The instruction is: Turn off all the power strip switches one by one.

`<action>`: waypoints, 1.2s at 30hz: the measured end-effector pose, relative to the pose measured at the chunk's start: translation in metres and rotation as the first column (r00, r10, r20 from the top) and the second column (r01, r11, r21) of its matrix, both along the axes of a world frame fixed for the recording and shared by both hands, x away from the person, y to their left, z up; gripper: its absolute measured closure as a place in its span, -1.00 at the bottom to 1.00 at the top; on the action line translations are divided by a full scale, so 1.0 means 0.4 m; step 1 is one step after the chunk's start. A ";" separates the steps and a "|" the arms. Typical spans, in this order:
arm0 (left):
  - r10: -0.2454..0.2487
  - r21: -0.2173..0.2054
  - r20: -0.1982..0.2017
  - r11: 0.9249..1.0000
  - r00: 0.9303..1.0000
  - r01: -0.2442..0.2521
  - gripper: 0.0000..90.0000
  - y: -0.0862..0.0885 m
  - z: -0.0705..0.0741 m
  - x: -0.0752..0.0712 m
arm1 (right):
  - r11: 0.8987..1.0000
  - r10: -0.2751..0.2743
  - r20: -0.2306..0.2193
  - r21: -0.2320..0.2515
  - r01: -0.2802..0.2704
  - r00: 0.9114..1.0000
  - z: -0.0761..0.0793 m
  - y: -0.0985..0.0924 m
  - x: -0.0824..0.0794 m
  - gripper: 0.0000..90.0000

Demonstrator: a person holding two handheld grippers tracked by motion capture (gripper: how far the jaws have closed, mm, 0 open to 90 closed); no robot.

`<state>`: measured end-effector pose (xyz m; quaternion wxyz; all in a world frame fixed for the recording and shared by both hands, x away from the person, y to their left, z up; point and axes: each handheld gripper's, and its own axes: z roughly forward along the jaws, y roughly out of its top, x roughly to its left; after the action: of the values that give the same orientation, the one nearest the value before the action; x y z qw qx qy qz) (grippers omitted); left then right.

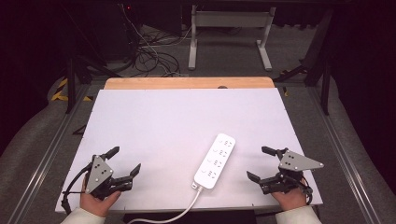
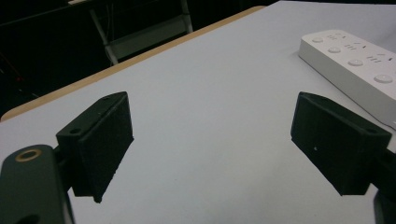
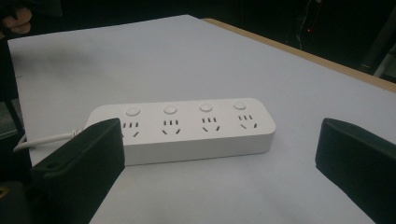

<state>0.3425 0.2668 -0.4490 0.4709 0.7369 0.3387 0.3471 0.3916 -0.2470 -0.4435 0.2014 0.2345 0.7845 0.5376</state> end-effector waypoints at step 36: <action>0.008 0.008 0.008 1.000 1.000 -0.008 -0.70 0.000 0.001 -0.001 | 0.993 0.120 -0.046 -0.017 -0.120 0.992 0.074 0.122 0.034 -0.81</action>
<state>0.3421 0.2667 -0.4485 0.4680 0.7359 0.3385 0.3533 0.4051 -0.1983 -0.4138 0.1535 0.1969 0.8067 0.5357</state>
